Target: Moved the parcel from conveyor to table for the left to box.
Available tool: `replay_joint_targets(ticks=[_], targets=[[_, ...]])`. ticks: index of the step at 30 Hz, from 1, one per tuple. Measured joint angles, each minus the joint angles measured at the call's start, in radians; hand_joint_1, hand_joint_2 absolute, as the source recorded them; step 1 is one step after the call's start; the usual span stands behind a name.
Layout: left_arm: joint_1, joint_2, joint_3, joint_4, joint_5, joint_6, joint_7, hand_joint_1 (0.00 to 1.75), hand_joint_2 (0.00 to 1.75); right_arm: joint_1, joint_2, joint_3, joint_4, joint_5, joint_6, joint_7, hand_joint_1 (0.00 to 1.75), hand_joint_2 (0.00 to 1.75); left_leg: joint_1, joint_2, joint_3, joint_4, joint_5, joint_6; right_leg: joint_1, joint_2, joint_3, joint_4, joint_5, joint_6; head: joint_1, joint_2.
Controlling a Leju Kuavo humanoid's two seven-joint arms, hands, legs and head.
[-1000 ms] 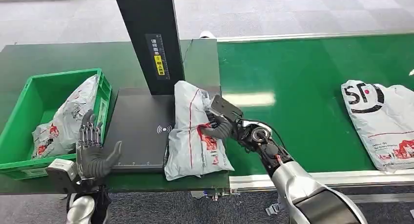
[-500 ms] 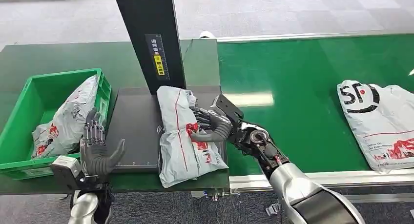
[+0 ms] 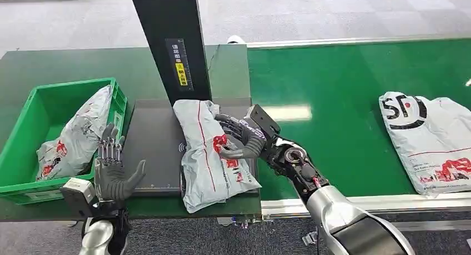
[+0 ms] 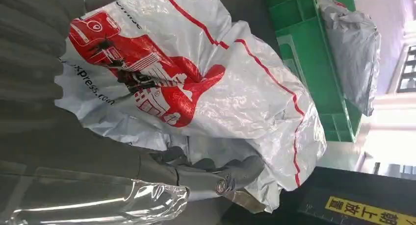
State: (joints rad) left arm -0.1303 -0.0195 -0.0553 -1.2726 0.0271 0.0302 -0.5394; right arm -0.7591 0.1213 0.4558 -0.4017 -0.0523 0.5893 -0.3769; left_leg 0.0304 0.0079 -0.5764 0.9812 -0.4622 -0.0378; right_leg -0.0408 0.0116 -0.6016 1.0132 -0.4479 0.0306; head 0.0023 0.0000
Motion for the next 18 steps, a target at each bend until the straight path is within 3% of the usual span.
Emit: replay_joint_targets(ticks=[10, 18], targets=[[0.011, 0.028, -0.071, 0.015, -0.195, -0.105, 0.065, 0.0, 1.75, -0.003, -0.013, 0.002, -0.061, 0.026, -0.279, -0.103, 0.0, 1.75, 0.0, 0.0, 0.0, 0.0, 0.0, 0.0, 0.0, 0.0, 0.0, 0.0, 0.0, 0.0, 0.0, 0.0], [-0.016, 0.032, -0.197, 0.084, -0.564, 0.165, 0.114, 0.0, 1.75, 0.016, -0.029, 0.002, -0.11, 0.01, -0.345, -0.146, 0.0, 1.75, 0.0, 0.0, 0.0, 0.0, 0.0, 0.0, 0.0, 0.0, -0.001, 0.0, 0.0, 0.0, 0.0, 0.0]])
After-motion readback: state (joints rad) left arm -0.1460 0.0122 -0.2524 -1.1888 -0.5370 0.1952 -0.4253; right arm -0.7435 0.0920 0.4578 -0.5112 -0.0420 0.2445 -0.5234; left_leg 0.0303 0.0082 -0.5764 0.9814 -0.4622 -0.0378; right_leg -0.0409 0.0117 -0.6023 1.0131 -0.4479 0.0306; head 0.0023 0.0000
